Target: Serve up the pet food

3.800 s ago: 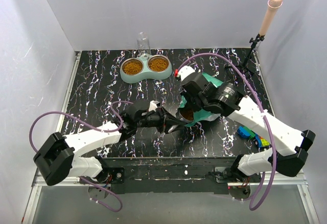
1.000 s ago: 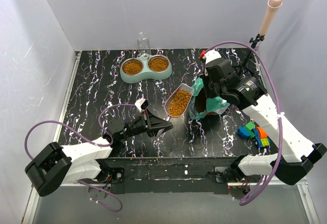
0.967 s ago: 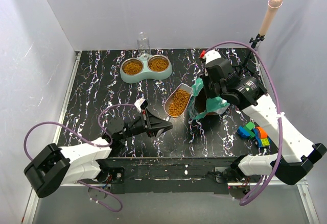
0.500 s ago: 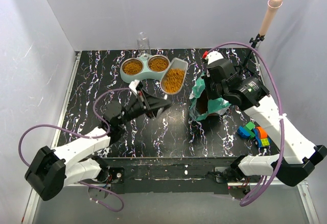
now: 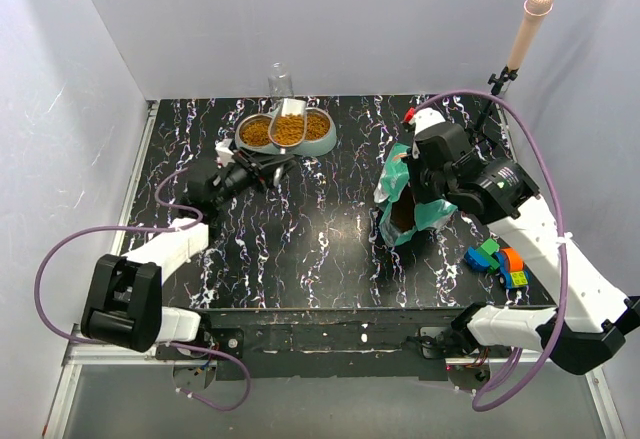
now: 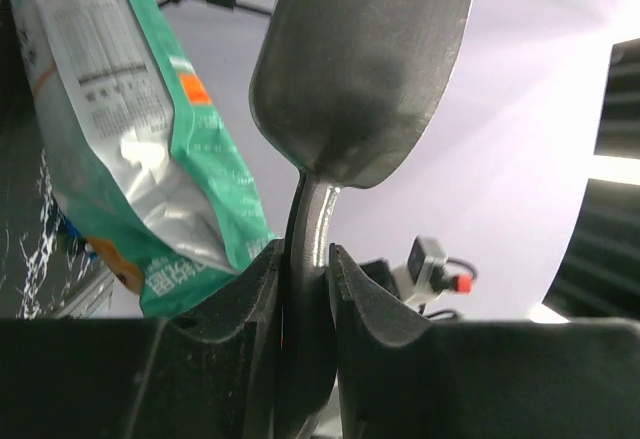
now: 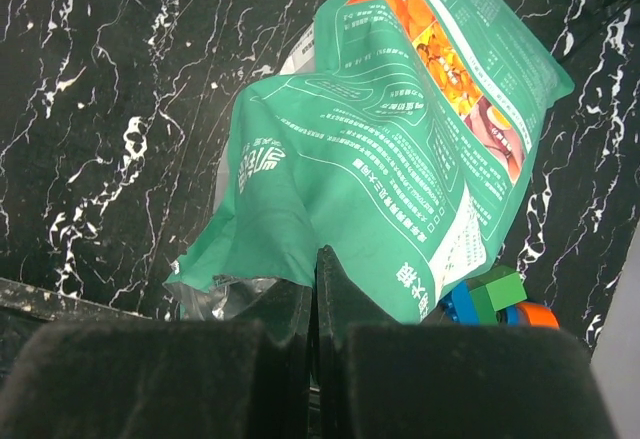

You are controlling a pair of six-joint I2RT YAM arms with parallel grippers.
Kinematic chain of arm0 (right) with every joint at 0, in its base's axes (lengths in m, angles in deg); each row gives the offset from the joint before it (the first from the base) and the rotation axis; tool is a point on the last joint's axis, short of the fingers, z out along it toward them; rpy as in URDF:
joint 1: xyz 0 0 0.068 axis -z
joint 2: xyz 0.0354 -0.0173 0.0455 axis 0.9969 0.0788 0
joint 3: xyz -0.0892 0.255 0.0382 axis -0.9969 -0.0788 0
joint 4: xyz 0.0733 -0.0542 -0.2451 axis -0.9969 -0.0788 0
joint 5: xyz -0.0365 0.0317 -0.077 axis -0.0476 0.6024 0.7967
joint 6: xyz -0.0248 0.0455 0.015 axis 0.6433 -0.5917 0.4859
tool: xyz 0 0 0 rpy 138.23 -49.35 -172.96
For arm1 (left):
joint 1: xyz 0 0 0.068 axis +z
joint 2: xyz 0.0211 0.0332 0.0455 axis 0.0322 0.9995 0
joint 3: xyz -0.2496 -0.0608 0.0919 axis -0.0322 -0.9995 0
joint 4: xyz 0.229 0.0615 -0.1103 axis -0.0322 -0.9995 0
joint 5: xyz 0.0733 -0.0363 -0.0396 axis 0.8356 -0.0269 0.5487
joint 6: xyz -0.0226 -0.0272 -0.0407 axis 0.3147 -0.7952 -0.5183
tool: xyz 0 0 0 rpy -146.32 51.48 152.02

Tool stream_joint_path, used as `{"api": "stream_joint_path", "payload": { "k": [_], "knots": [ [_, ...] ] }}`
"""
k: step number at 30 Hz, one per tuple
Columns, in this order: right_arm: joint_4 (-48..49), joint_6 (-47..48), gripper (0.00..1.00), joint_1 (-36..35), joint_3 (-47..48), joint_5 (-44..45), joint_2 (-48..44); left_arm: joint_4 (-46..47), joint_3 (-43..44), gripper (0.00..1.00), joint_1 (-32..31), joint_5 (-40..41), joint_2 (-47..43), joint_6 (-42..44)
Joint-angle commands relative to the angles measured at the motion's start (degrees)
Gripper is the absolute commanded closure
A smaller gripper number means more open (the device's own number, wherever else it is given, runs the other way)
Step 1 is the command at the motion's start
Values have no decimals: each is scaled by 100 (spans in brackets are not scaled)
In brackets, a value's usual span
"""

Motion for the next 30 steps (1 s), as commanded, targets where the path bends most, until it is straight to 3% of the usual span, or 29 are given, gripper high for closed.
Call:
{"api": "stream_joint_path", "payload": {
  "k": [1,7,21,30],
  "knots": [
    [292,-159,99,32,-14,-44,-345,-10,-16,100,650,-308,-112,-87],
    [406,-273,99,32,-172,-282,-477,-460,-360,100,1064,-8,54,-298],
    [626,-203,99,32,-418,-370,-661,-1329,650,100,1319,53,1627,-438],
    [749,-168,99,32,-559,-343,-749,-2945,1784,100,1319,-61,1936,-262]
  ]
}}
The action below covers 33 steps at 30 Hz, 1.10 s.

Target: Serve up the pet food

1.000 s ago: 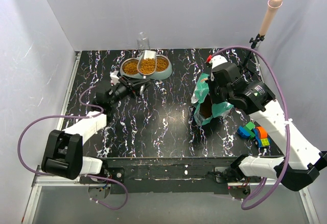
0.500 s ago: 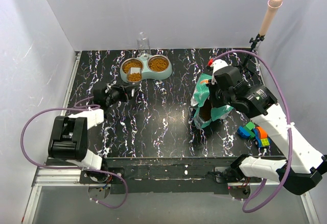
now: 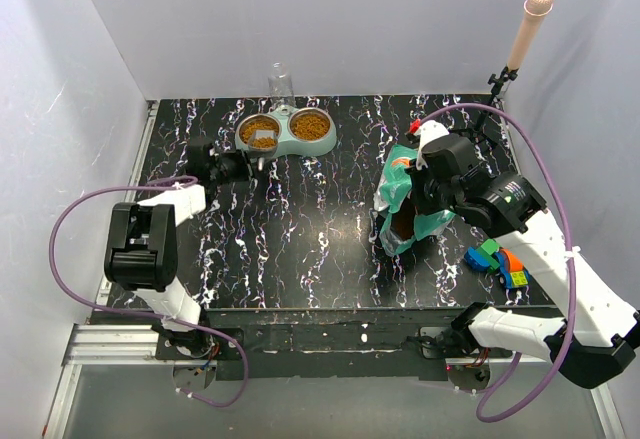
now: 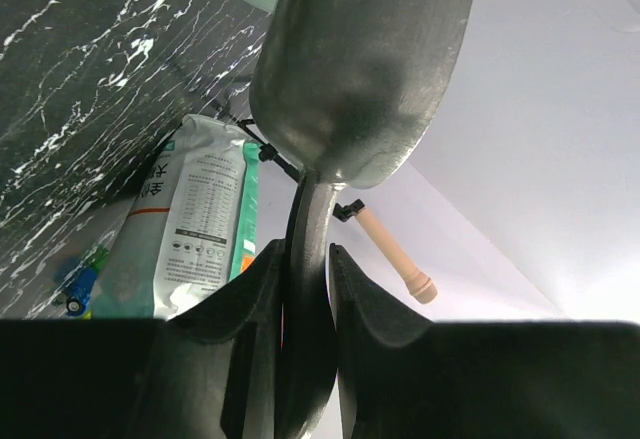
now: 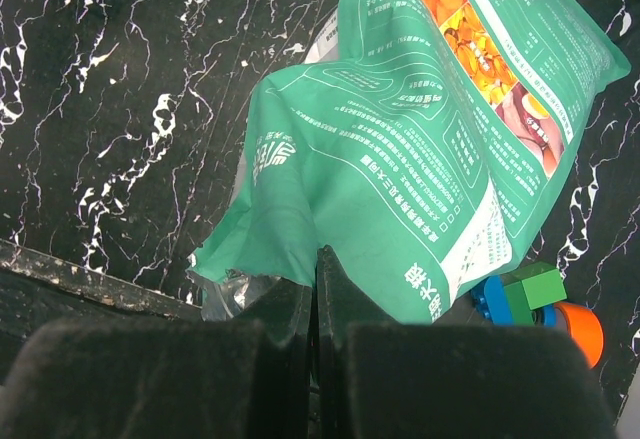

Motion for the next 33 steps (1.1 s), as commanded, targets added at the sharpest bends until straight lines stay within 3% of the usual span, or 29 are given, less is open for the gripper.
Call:
{"api": "stream_joint_path", "payload": {
  "k": [1,8,12,24,33],
  "knots": [
    [557,0,99,30,83,135,-218,-975,521,100,36,-48,-119,-120],
    [601,9,99,30,119,92,-183,-2084,1048,100,80,50,-33,-605],
    [610,9,99,30,101,65,-174,-3171,1943,100,107,-259,451,-403],
    [592,-8,99,30,110,65,-157,-6450,4668,100,124,40,1523,-393],
    [583,-52,99,30,154,-14,-95,-8051,6664,100,124,286,2253,-463]
  ]
}}
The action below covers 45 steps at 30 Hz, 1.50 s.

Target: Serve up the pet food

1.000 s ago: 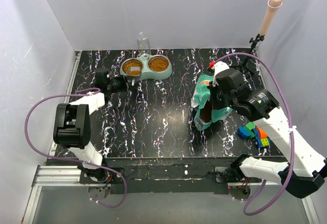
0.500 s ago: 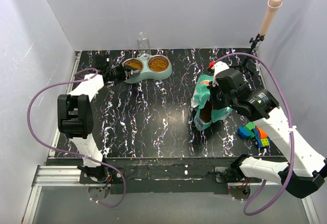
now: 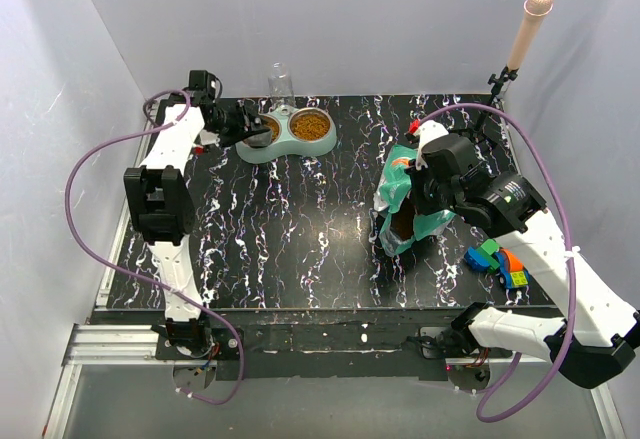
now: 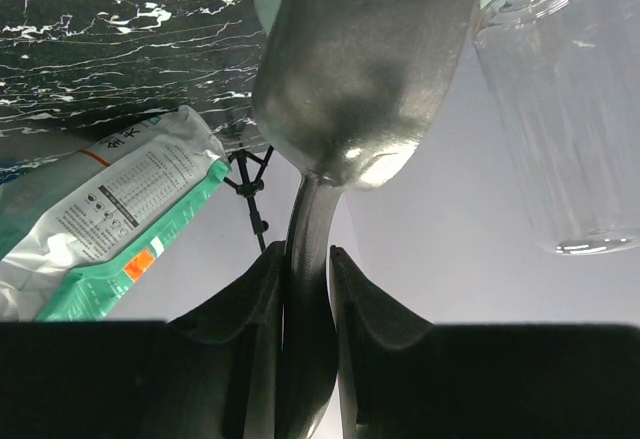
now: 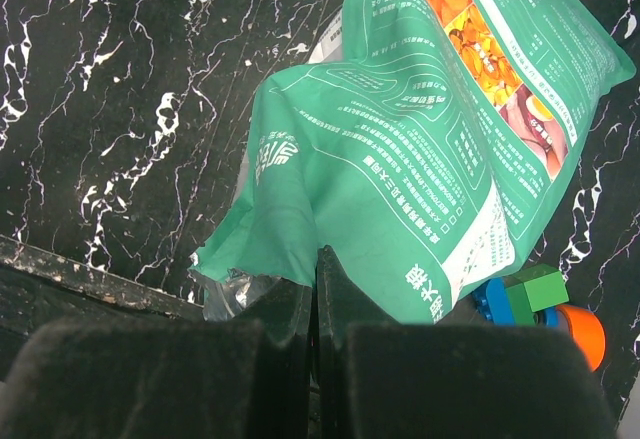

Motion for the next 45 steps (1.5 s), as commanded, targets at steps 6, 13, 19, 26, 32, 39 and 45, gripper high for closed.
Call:
{"api": "stream_joint_path", "payload": {
  "k": [6,13,19,26,32,39,45],
  "knots": [
    [550,-94,99,30,162,-6,-82,-1477,1464,100,24,162,215,-322],
    [533,-103,99,13,215,-23,-73,-2128,2133,100,15,118,356,-410],
    [515,-112,99,21,242,-41,-56,-2032,2106,100,15,109,303,-507],
    [463,-50,99,21,259,-6,-3,-1785,2019,100,15,56,163,316],
    [410,64,99,30,382,47,85,-1469,1019,100,6,301,-784,2460],
    [269,91,99,21,540,21,173,-311,-2213,100,-3,855,-3304,5421],
    [-12,73,99,21,760,-216,340,1015,-5509,100,6,392,-5512,6164]
  ]
}}
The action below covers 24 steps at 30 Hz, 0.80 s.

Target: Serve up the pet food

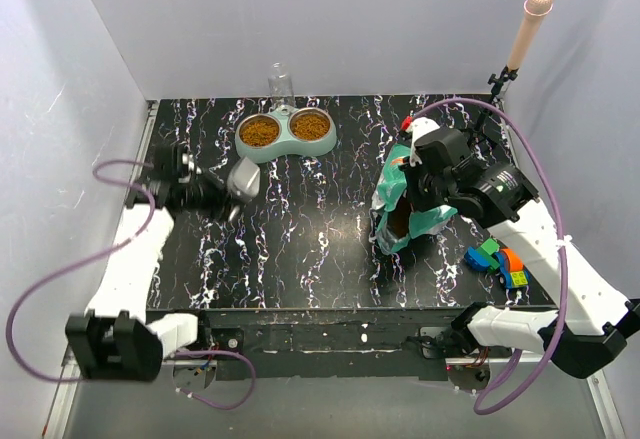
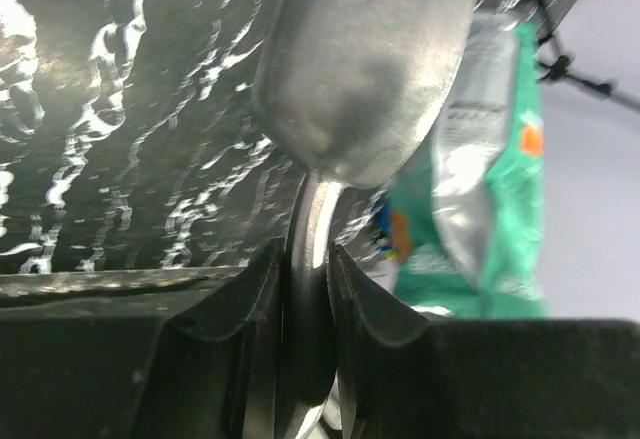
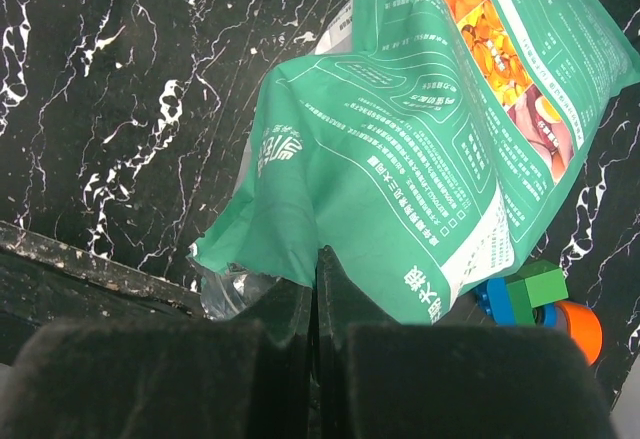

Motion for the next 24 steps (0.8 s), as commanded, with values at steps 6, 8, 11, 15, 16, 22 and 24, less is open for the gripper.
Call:
{"api": "stream_joint_path", "payload": {
  "k": [6,8,11,15,16,22,24],
  "knots": [
    [-70,30,99,13,682,-585,122,2236,-2788,100,15,-290,-1683,1242],
    [-193,-32,99,-5,735,-691,122,2281,-2868,100,76,-219,-1693,1287],
    [-299,-102,99,-75,727,-744,87,2326,-2938,100,164,-202,-1491,1120],
    [-325,-217,99,-154,656,-736,52,2342,-3061,100,270,-412,-903,892],
    [-317,-243,99,-181,648,-744,52,2299,-3079,99,270,-517,-684,830],
    [-325,-322,99,-356,753,-744,148,1764,-2974,90,270,-597,-190,882],
    [-308,-331,99,-453,762,-701,192,1291,-2816,74,270,-256,-242,944]
  ]
}}
